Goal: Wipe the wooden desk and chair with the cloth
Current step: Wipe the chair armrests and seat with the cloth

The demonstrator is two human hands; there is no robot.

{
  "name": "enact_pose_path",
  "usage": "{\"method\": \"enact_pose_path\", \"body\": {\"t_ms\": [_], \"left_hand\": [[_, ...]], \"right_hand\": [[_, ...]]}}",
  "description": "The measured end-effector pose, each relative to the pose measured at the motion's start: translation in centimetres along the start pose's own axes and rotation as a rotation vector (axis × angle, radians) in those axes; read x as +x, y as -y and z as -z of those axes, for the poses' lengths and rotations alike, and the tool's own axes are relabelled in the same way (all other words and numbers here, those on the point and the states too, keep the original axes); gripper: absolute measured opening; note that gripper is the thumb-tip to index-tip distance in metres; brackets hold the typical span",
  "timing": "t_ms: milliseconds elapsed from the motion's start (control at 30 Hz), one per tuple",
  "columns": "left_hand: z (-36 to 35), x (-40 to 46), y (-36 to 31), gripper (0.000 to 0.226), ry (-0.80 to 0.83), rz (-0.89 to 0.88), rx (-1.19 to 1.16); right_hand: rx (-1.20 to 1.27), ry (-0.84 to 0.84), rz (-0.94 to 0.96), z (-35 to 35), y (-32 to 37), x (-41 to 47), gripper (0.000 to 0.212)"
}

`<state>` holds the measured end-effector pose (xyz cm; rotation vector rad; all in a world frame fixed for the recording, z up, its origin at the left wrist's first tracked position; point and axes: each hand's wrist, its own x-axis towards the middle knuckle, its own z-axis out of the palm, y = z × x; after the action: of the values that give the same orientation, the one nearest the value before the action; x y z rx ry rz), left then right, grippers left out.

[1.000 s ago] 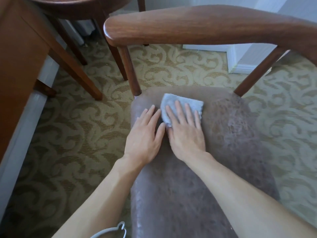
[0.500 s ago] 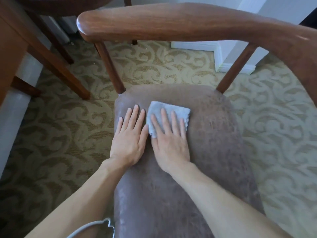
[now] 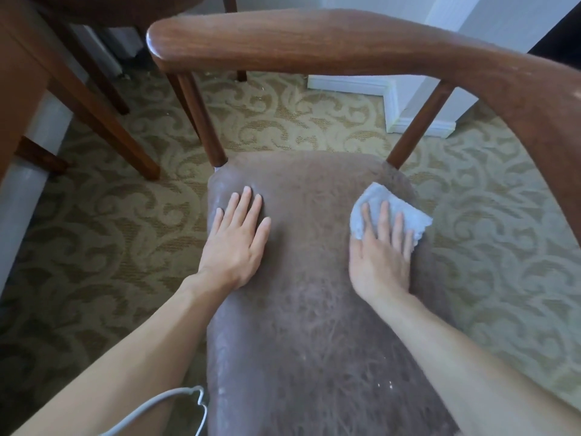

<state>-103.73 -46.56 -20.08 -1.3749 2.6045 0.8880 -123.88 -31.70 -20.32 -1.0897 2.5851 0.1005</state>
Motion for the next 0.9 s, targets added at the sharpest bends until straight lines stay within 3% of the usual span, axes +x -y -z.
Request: {"method": "enact_pose_path", "body": {"t_ms": [100, 167, 233, 300, 367, 467, 567, 667, 733, 833, 900], "left_hand": [[0.2, 0.4, 0.1, 0.064, 0.037, 0.005, -0.028], [0.5, 0.7, 0.8, 0.085, 0.091, -0.056, 0.057], [1.0, 0.9, 1.2, 0.1, 0.123, -0.065, 0.047], [1.4, 0.9, 1.1, 0.098, 0.098, -0.054, -0.008], [1.6, 0.1, 0.3, 0.089, 0.037, -0.072, 0.007], [0.9, -2.2, -0.8, 0.088, 0.052, -0.1, 0.13], [-0.2, -4.4, -1.6, 0.086, 0.07, -0.152, 0.201], [-1.0, -4.7, -2.2, 0.084, 0.087, -0.133, 0.168], [-0.5, -4.3, -2.6, 0.071, 0.109, -0.085, 0.096], [0.3, -3.9, -1.9, 0.05, 0.127, -0.304, 0.135], [0.0, -3.6, -0.5, 0.04, 0.217, -0.35, 0.125]], "right_hand": [[0.001, -0.031, 0.276, -1.6, 6.4, -2.7, 0.063], [0.01, -0.045, 0.463, -2.9, 11.0, -5.2, 0.064], [0.034, -0.019, 0.501, -3.3, 13.6, -7.3, 0.063], [0.006, -0.004, 0.511, -3.2, 13.3, -7.9, 0.064], [-0.008, -0.034, 0.453, -3.0, 10.6, -7.2, 0.065], [-0.028, -0.072, 0.215, -2.3, 4.2, -4.9, 0.064], [-0.033, -0.008, -0.034, -0.7, -2.0, -3.2, 0.063], [0.001, 0.028, -0.154, -0.5, -2.9, -3.8, 0.064], [0.013, 0.014, -0.074, -1.3, 0.1, -5.8, 0.064], [0.062, -0.053, 0.28, -3.2, 7.4, -10.7, 0.066], [0.072, 0.05, 0.447, -4.1, 11.6, -13.5, 0.066]]}}
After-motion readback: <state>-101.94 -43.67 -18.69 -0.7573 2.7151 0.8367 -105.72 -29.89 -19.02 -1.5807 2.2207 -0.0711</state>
